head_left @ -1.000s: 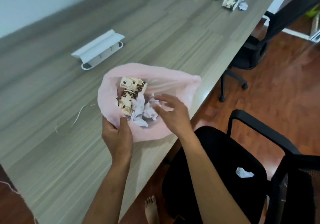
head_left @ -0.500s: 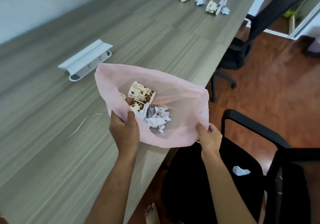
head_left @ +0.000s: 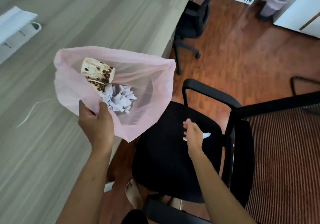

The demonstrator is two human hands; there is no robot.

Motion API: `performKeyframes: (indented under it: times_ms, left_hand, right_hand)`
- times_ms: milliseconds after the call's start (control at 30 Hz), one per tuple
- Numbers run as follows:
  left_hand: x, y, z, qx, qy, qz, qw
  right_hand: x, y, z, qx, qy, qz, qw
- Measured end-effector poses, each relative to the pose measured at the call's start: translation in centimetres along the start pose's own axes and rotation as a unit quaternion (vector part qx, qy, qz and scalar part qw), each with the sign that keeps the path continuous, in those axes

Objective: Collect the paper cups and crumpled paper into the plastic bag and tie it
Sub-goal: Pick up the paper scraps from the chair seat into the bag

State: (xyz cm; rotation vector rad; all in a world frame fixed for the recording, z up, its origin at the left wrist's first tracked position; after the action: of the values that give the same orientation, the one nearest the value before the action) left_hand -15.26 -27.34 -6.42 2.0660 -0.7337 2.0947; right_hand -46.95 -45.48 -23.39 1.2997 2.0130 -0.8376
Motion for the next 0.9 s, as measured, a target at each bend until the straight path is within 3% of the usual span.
performKeyframes:
  times_ms: [133, 233, 433, 533, 667, 900]
  left_hand:
    - [-1.2, 0.6, -0.7, 0.022, 0.007, 0.006, 1.000]
    - [-1.8, 0.8, -0.7, 0.042, 0.012, 0.004, 0.999]
    - [-2.5, 1.1, -0.4, 0.064, 0.037, -0.015, 0.997]
    - [-2.6, 1.0, -0.2, 0.059, 0.046, -0.008, 0.997]
    - [-2.9, 0.6, -0.2, 0.058, 0.038, 0.001, 0.998]
    - [-2.7, -0.4, -0.8, 0.034, -0.009, -0.007, 0.999]
  right_hand:
    - [5.3, -3.2, 4.7, 0.037, 0.034, -0.268, 0.962]
    - [7.5, -4.8, 7.8, 0.035, 0.075, -0.341, 0.937]
    - [11.6, -6.1, 13.6, -0.013, 0.123, -0.330, 0.936]
    - [12.6, -5.9, 14.6, -0.001, 0.095, -0.322, 0.942]
    - [12.8, -5.1, 12.5, 0.032, 0.079, -0.231, 0.969]
    - [6.5, 0.5, 4.8, -0.012, -0.024, -0.183, 0.983]
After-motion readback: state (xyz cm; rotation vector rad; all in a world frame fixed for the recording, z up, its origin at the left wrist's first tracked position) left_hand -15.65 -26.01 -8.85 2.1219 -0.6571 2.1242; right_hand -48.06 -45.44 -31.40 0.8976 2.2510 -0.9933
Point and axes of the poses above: each hand's wrist, its own z-axis towards the middle knuckle, its own y-axis out of the palm, x = y × z, the point moved 9 cm from there along z, towards the middle knuckle, and after that the axes turned 14 degrees about -x, right-handed, at the moved point
